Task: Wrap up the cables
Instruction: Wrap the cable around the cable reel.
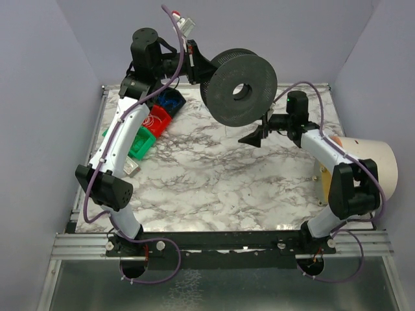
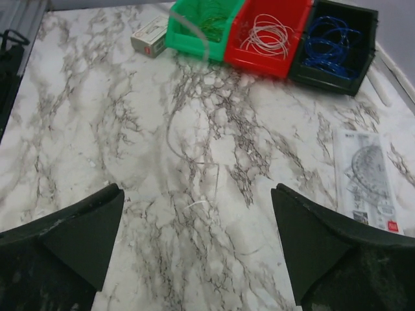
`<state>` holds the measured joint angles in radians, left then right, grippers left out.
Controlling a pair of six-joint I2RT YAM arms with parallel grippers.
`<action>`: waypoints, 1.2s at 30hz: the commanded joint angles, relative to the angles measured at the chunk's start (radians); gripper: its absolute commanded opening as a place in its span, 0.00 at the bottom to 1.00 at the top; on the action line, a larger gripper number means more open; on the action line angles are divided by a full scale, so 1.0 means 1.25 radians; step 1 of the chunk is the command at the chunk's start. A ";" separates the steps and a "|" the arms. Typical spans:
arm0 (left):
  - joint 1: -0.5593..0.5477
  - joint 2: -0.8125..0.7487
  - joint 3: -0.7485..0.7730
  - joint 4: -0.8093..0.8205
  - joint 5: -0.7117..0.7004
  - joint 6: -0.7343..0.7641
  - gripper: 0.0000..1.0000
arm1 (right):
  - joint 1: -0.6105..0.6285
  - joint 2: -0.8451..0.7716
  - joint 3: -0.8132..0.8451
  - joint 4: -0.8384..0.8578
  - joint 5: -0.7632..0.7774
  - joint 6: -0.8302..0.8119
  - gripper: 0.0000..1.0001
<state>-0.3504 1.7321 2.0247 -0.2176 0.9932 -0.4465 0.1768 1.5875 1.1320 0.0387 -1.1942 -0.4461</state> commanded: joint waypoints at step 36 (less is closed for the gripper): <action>-0.022 -0.054 -0.097 0.275 0.072 -0.216 0.00 | 0.172 0.234 -0.161 1.078 0.153 1.045 0.00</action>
<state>-0.3798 1.7203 1.9007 0.0746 1.0672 -0.6964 0.4095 1.9228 0.9623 1.4220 -1.1267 0.8207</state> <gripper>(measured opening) 0.017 0.033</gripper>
